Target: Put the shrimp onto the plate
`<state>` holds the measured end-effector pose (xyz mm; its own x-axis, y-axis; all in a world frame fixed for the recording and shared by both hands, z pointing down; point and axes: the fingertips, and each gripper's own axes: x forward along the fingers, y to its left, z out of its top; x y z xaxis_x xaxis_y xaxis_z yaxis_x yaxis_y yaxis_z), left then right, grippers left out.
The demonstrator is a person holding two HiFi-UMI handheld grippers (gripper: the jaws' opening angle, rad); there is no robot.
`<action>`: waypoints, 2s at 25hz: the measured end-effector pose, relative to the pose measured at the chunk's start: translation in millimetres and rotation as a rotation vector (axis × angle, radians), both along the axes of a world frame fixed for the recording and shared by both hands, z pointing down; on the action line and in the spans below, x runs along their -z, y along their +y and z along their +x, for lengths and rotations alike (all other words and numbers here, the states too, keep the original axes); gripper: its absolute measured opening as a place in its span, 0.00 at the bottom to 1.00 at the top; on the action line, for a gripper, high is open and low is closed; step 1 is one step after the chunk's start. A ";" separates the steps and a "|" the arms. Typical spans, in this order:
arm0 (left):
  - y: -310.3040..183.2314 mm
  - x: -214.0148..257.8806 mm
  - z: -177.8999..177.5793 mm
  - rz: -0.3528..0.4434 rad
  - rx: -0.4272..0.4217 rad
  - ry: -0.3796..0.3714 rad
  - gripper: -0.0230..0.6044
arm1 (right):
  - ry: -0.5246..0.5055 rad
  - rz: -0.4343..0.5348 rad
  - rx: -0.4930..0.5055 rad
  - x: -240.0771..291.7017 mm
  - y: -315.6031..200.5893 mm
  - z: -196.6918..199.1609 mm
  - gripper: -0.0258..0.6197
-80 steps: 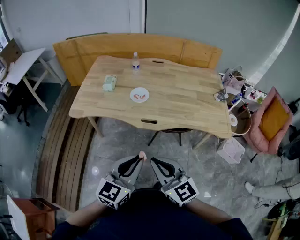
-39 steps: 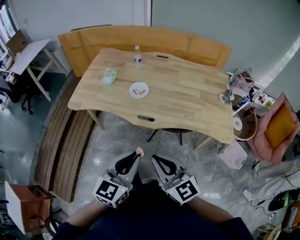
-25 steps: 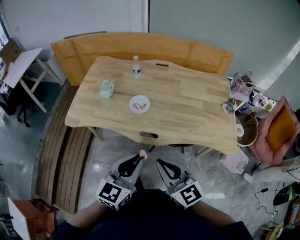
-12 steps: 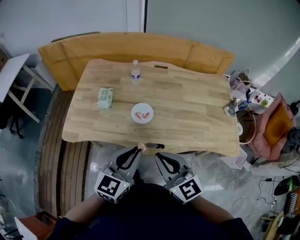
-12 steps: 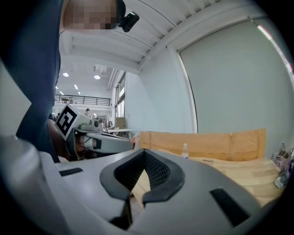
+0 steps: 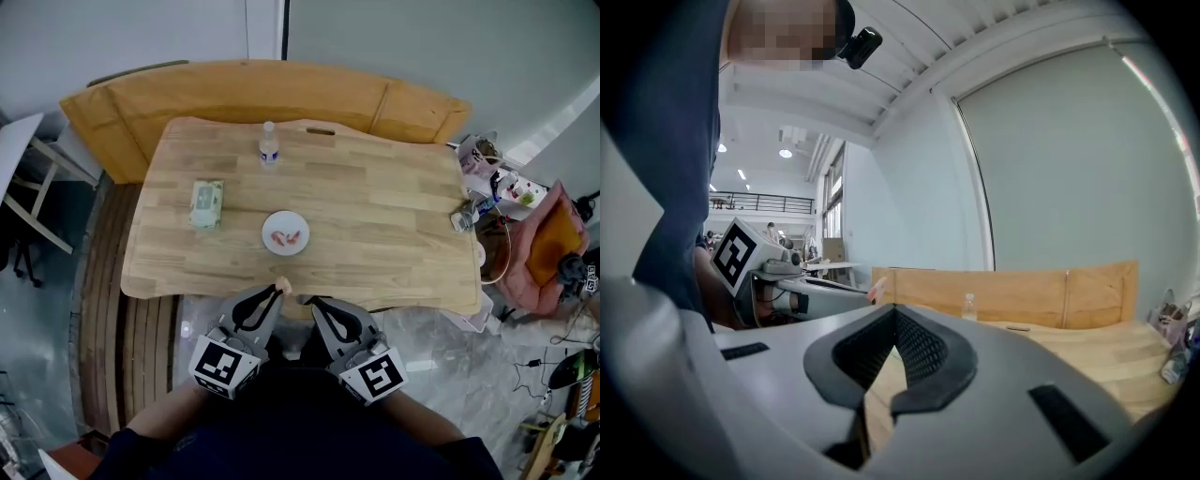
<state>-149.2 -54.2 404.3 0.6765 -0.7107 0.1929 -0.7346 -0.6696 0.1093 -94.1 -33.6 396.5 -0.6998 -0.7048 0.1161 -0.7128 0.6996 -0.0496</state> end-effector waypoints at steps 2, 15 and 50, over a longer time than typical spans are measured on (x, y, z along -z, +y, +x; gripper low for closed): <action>-9.7 -3.3 2.7 -0.002 0.007 -0.008 0.11 | 0.001 -0.010 0.013 -2.5 -8.2 1.4 0.05; -86.5 -28.1 32.7 -0.040 0.101 -0.083 0.11 | -0.035 -0.030 0.109 -1.9 -71.9 35.2 0.05; -231.4 -268.2 13.3 -0.274 -0.010 -0.647 0.11 | -0.015 -0.076 0.067 -32.0 -122.3 97.8 0.05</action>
<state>-136.0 -285.7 672.5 0.3713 -0.5733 0.7304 -0.7033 -0.6873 -0.1819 3.8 -155.9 428.5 -0.7470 -0.6461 0.1565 -0.6635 0.7393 -0.1146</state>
